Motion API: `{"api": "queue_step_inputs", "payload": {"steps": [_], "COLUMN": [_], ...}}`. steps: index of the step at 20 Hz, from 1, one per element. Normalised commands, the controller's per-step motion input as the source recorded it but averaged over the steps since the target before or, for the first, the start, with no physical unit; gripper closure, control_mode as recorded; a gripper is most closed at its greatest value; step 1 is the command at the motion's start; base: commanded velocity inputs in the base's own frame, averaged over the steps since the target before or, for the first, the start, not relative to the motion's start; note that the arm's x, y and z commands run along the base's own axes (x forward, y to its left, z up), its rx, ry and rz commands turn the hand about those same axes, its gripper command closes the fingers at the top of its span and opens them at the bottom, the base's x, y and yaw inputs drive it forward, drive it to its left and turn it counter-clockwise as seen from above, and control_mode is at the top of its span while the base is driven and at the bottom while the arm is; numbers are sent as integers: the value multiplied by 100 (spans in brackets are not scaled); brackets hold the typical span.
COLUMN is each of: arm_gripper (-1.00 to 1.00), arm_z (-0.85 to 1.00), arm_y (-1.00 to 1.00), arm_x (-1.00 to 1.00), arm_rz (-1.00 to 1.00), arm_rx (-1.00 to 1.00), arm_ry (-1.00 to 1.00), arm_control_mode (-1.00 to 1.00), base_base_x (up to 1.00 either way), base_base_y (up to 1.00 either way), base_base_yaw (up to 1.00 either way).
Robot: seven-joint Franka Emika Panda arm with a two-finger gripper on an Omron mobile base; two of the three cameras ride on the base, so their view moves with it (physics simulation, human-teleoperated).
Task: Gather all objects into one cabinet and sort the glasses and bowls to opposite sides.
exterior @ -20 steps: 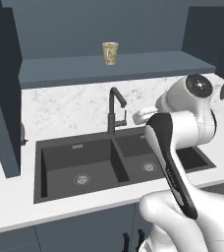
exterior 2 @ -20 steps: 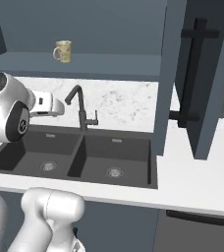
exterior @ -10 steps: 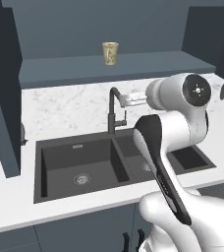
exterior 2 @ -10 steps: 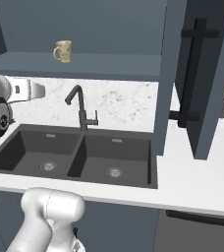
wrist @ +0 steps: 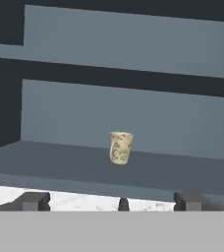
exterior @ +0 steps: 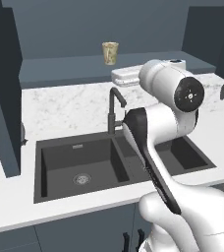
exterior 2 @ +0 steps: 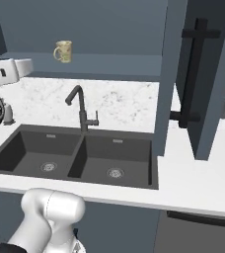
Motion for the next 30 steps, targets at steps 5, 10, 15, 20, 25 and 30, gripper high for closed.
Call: {"api": "queue_step_inputs", "payload": {"steps": [5, 10, 15, 20, 25, 30], "arm_gripper": [-100, -100, -100, -100, -100, -100], "arm_z": [12, 31, 2, 12, 9, 0], "arm_y": [6, -42, -2, 1, 5, 0], "arm_x": [2, 44, 6, 54, 43, 73], "arm_rz": [0, -3, -2, -2, -1, 0], "arm_rx": [-2, 1, 0, 1, 1, 8], "arm_ry": [-9, -1, 0, 8, 10, 36], "arm_control_mode": [-100, -100, -100, -100, -100, -100], "base_base_x": [0, 0, 0, 0, 0, 0], "base_base_y": [0, 0, 0, 0, 0, 0], "base_base_yaw": [0, 0, 0, 0, 0, 0]}}
